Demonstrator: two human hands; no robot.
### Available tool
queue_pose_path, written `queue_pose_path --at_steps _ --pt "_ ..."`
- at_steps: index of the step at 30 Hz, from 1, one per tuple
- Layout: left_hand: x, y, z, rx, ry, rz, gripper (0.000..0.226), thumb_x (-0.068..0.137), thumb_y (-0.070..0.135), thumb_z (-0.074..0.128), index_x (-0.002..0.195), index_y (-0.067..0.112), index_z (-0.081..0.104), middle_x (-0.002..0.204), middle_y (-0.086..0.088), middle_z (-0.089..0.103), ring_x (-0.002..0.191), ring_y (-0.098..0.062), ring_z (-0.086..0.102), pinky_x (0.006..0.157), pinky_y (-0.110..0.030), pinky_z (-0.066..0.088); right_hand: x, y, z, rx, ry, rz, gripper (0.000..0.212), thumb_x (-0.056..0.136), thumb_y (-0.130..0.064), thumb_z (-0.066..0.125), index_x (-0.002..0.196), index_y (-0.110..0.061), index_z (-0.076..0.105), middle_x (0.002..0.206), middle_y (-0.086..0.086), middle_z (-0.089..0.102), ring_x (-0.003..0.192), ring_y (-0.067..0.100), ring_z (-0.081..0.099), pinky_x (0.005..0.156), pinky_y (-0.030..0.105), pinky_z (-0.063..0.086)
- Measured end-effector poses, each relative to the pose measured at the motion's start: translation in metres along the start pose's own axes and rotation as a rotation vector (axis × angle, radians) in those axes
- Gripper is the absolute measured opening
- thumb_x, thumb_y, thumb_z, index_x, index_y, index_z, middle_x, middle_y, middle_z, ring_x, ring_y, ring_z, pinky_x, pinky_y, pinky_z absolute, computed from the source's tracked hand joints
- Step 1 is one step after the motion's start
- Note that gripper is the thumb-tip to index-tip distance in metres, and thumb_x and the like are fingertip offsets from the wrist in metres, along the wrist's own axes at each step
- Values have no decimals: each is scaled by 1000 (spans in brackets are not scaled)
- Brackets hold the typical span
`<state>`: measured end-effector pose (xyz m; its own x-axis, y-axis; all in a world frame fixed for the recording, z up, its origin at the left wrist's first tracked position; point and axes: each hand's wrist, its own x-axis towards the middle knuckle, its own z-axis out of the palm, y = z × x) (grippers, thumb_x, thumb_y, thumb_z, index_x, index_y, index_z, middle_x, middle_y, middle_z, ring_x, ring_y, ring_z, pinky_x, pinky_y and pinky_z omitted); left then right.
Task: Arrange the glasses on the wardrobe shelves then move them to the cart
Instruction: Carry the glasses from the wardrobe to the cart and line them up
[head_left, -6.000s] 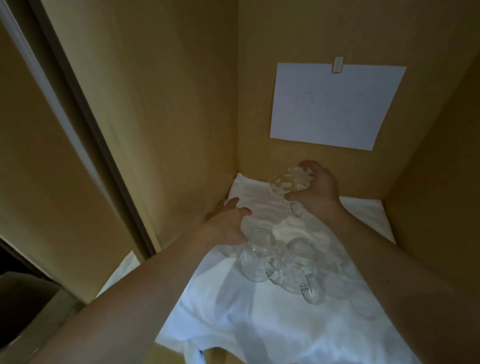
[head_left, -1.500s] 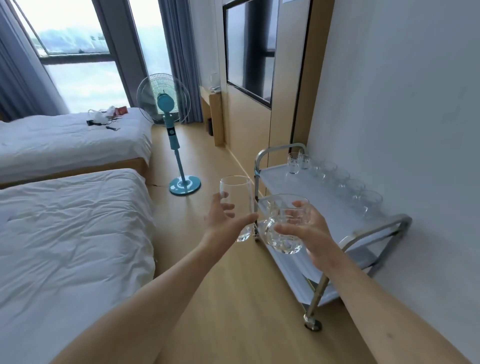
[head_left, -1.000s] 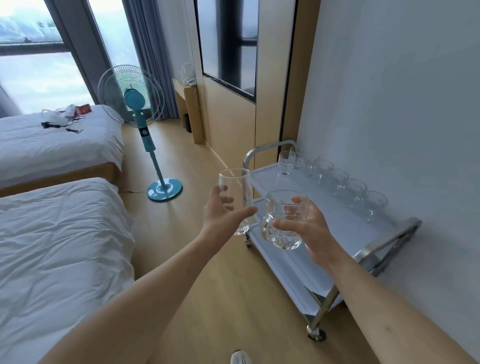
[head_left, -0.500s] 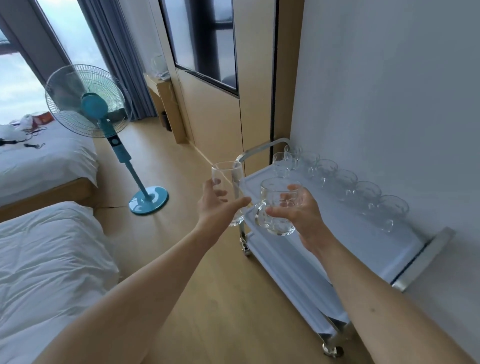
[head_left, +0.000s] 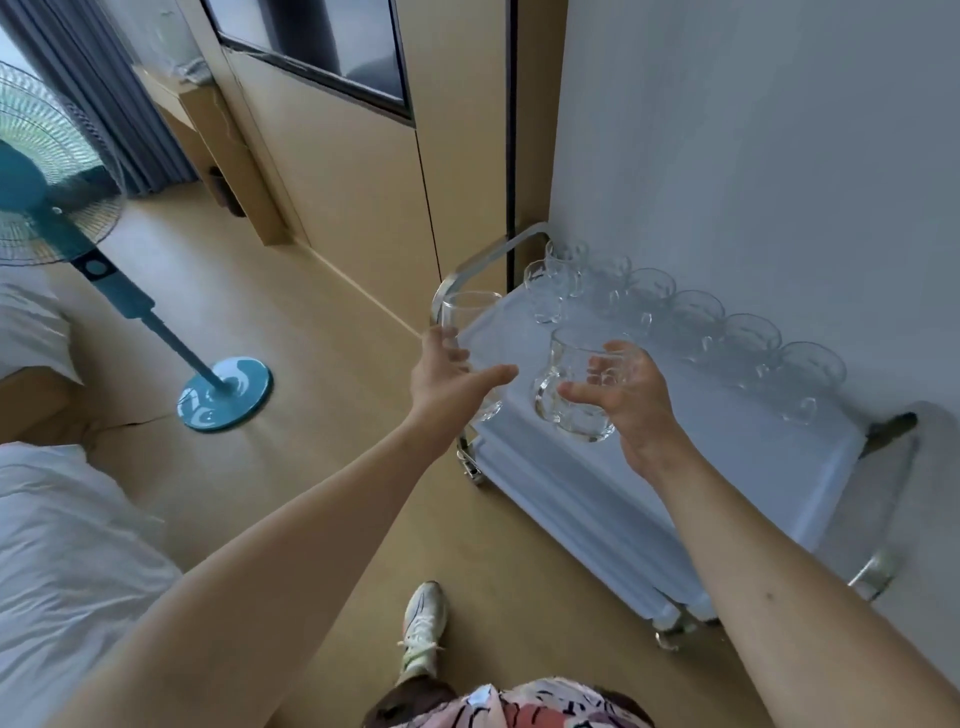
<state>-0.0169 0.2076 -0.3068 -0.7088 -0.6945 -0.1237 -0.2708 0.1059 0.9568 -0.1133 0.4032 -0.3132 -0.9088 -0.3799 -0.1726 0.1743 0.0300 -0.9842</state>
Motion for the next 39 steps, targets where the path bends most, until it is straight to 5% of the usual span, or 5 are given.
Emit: queue_pose_path --at_steps 7,21,28,33,39 --pt "90 -12 -19 24 -165 -50 96 46 50 93 129 34 47 115 5 61 101 -14 67 85 -42 61 39 8 58 -2 171 19 84 41 -28 96 114 -34 55 117 1 64 107 14 64 66 13 53" --pt "188 -14 -16 1 -434 -33 90 53 47 95 127 38 44 116 11 59 108 -8 61 74 -28 54 92 42 107 9 531 84 92 56 -16 99 133 -25 48 128 -1 56 121 21 57 97 38 53" --pt "212 -26 25 9 -451 -71 90 61 42 96 133 37 43 119 10 57 110 -7 57 73 -26 52 123 59 87 -29 541 128 82 48 -26 99 114 -41 52 118 -16 57 107 -9 55 89 24 48" --pt "226 -32 64 31 -384 -109 84 63 39 96 126 43 42 117 17 54 107 3 53 62 -13 44 161 74 56 -98 492 176 104 50 -19 102 133 -38 42 122 -18 54 118 7 54 85 23 44" --pt "231 -51 101 104 -338 -165 84 62 32 96 127 40 44 123 12 57 110 6 50 83 -30 52 191 97 32 -163 433 249 103 46 -17 102 128 -38 42 127 -11 54 119 8 52 97 30 48"
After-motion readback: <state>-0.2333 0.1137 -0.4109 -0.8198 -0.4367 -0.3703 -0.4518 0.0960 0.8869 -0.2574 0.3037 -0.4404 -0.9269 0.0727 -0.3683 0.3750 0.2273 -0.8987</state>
